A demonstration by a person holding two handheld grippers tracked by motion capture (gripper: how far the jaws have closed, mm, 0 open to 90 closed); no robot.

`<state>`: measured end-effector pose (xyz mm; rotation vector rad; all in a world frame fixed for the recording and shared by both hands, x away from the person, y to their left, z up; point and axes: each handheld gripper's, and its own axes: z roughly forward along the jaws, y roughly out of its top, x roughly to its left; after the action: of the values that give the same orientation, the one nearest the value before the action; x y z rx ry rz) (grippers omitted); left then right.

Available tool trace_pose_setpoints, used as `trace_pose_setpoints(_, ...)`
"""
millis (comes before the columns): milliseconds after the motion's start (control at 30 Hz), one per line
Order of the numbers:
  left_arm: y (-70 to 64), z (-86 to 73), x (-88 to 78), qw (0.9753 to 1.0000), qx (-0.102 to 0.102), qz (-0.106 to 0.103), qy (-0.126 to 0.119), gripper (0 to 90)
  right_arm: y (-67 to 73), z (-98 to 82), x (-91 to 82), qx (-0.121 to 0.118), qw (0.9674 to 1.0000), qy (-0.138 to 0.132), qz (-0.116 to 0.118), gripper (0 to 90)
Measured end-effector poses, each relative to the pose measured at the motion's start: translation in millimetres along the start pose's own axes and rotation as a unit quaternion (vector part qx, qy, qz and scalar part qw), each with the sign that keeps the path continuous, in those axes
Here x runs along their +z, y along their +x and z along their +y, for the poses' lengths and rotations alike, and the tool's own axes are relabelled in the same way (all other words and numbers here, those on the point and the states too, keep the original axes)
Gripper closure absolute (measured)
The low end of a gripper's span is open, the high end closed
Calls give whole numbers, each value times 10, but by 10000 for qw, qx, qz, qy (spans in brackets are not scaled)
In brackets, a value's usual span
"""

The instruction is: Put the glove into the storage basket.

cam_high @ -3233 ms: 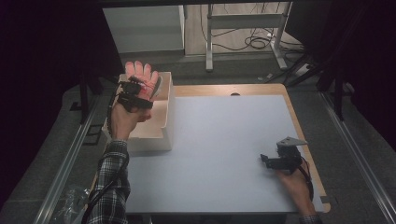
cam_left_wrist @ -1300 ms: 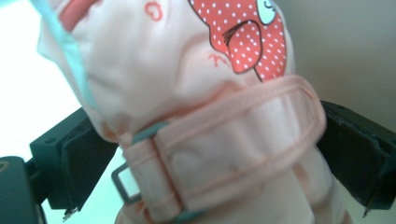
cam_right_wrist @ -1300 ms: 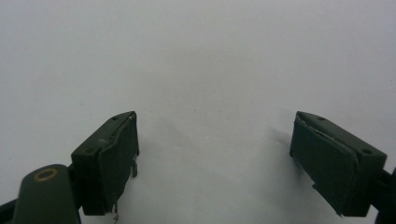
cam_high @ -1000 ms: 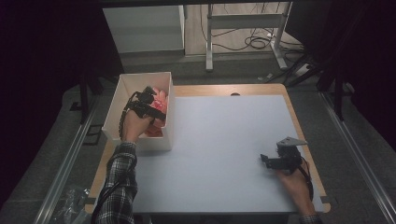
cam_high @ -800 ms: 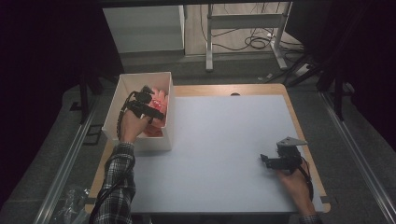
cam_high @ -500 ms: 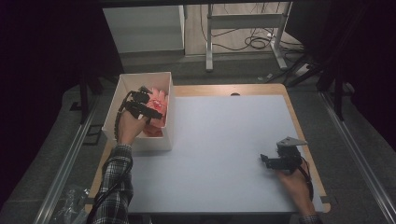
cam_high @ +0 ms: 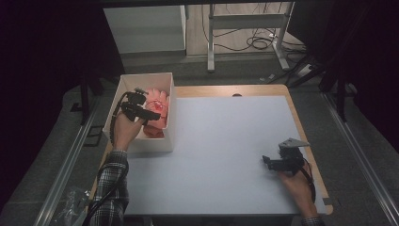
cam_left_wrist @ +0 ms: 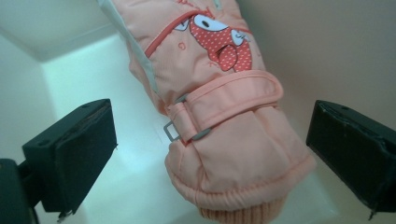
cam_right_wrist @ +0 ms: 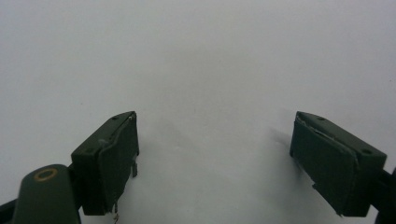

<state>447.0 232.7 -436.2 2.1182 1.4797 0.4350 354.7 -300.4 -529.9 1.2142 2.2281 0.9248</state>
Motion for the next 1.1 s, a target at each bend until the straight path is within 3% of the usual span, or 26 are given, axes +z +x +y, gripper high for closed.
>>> trace_pose_setpoints(133,-47,-26,-97,9997,84,-105,-188,21,1,0,0,0,10000,1,-2,157)
trace_pose_setpoints(567,-112,-102,-181,9989,245,-187,-346,20,3,1,0,-1,10000,-2,-8,157)
trace_pose_setpoints(1100,-333,-115,-354,9956,527,-398,-670,15,4,0,-1,-6,10000,-3,-11,157)
